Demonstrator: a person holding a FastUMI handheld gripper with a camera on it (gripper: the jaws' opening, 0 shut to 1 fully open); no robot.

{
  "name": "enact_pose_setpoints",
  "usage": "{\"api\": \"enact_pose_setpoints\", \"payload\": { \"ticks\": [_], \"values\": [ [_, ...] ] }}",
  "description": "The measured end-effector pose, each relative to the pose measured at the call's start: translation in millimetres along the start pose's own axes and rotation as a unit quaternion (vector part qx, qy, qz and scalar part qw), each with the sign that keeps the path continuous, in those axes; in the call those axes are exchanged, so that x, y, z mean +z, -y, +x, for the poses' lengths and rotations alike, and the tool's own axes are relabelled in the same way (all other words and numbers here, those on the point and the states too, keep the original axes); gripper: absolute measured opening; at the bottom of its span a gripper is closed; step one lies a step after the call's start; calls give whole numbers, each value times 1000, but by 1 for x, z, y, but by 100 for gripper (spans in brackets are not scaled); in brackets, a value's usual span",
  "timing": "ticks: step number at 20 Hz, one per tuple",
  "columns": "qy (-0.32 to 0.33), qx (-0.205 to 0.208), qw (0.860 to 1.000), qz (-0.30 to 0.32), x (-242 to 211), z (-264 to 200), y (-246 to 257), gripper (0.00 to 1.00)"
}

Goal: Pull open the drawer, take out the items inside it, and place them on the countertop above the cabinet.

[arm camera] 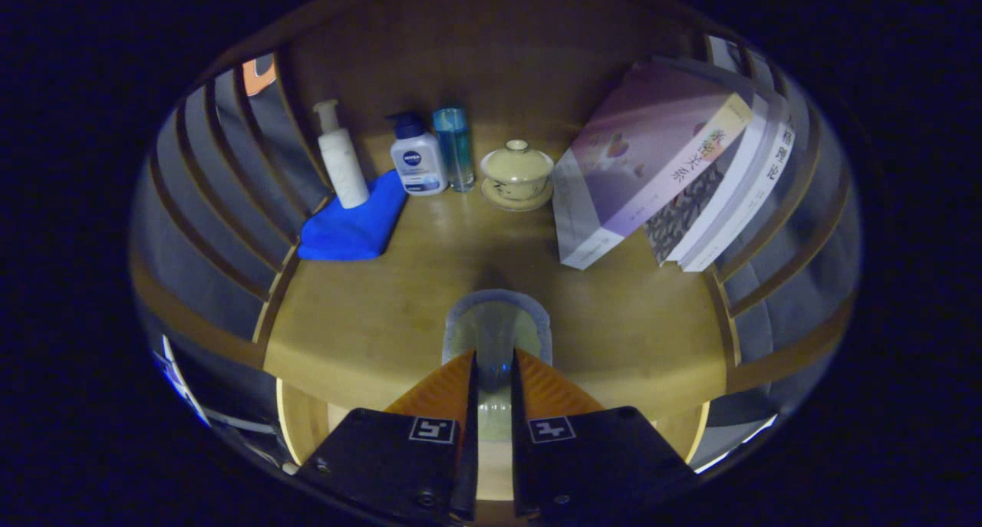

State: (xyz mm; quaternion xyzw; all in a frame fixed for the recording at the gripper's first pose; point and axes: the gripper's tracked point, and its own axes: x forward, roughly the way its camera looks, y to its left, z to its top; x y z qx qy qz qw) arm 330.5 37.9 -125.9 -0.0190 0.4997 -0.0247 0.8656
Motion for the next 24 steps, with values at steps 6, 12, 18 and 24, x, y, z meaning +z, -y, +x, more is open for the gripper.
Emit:
{"api": "enact_pose_setpoints", "payload": {
  "ticks": [6, 12, 18, 24],
  "values": [
    [-1, 12, 1000, 16, 4, 18, -1, 22],
    [37, 51, 997, 40, 8, 3, -15, 39],
    [121, 45, 992, 7, 13, -42, -17, 60],
    [211, 86, 974, 18, -11, -100, -46, 83]
  ]
}}
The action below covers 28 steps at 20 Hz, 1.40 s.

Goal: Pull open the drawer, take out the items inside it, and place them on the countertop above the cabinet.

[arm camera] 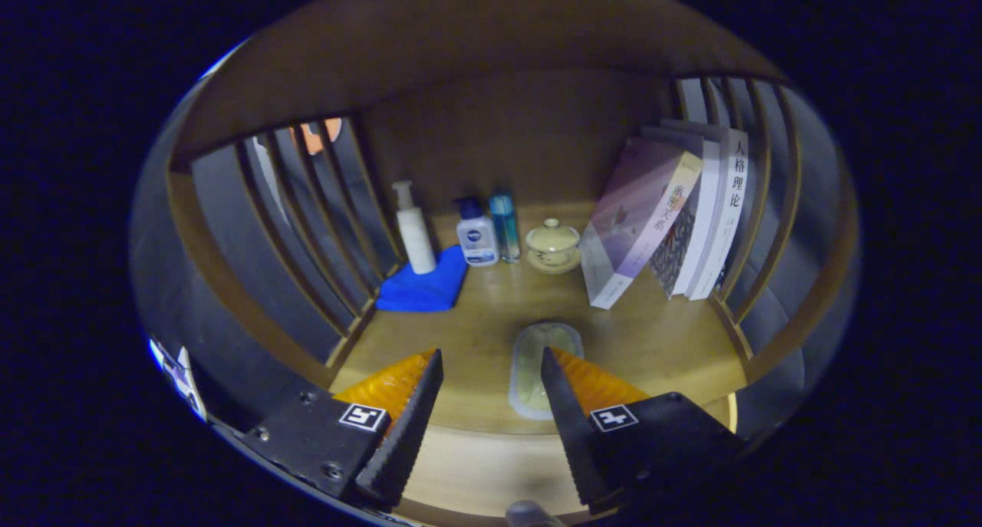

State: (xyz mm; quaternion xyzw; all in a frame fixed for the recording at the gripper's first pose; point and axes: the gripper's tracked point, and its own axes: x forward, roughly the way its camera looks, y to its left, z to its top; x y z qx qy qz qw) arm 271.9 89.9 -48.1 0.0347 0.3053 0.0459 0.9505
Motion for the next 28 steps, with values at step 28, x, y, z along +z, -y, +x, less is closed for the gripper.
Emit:
{"api": "enact_pose_setpoints", "payload": {
  "ticks": [28],
  "values": [
    [243, -50, 967, -50, -249, -145, 54, 100]
  ]
}}
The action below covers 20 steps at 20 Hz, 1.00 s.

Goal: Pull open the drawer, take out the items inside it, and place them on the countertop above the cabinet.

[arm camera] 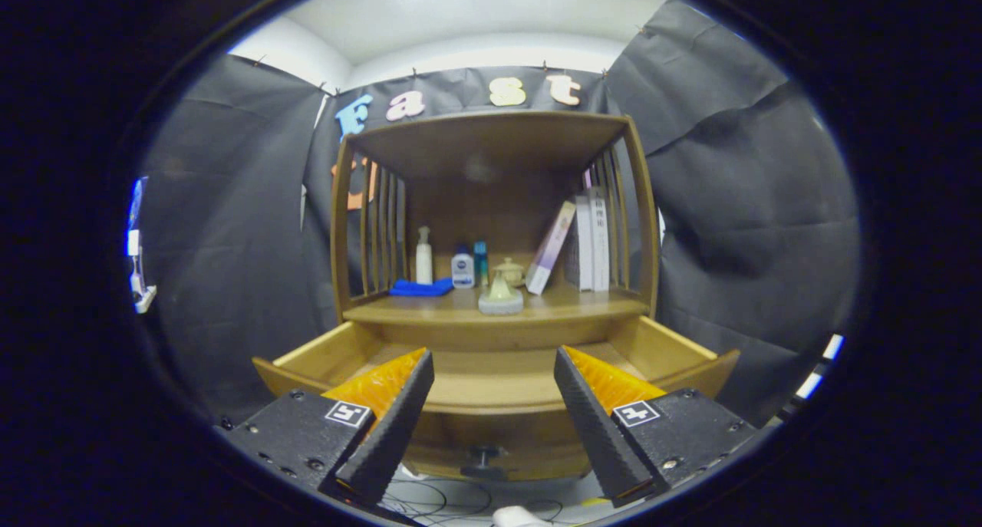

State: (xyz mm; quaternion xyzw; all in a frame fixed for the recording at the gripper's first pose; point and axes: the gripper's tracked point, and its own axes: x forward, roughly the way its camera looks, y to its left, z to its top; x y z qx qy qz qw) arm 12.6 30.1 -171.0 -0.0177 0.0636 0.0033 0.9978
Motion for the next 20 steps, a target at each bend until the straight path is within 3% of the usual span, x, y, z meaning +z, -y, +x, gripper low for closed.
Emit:
{"api": "enact_pose_setpoints", "payload": {
  "ticks": [7, 20],
  "values": [
    [-46, -13, 999, -12, -64, 6, 8, 100],
    [-41, -29, 998, -31, -68, 23, -2, 99]
  ]
}}
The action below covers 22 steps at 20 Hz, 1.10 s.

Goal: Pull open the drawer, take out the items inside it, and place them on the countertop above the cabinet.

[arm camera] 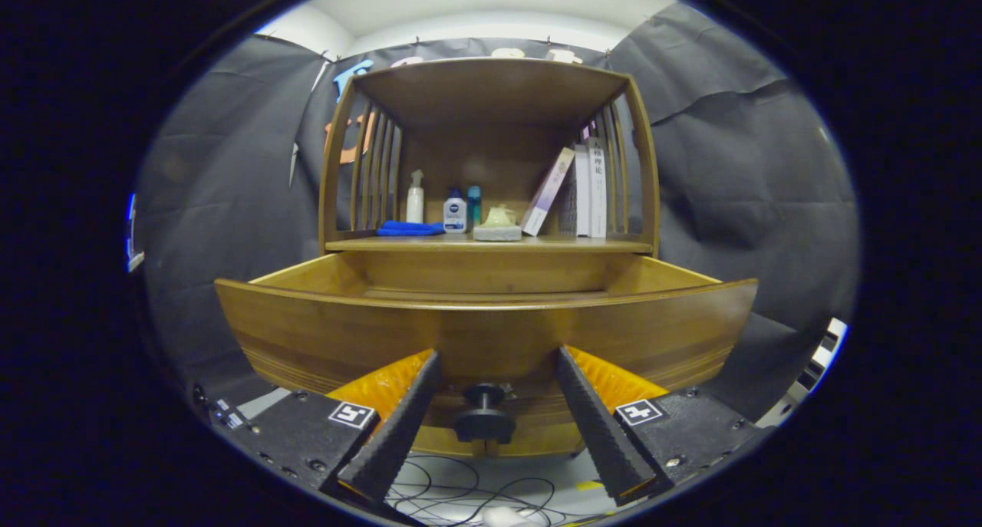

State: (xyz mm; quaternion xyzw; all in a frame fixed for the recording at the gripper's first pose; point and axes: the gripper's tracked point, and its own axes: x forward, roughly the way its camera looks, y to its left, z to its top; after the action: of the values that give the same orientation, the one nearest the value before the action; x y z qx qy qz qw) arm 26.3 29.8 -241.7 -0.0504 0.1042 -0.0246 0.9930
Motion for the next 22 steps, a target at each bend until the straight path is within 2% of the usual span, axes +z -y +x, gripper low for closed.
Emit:
{"api": "enact_pose_setpoints", "payload": {
  "ticks": [6, 22],
  "values": [
    [0, -1, 1000, 1, 8, 26, -3, 99],
    [-4, -12, 1000, -7, 37, 153, -8, 99]
  ]
}}
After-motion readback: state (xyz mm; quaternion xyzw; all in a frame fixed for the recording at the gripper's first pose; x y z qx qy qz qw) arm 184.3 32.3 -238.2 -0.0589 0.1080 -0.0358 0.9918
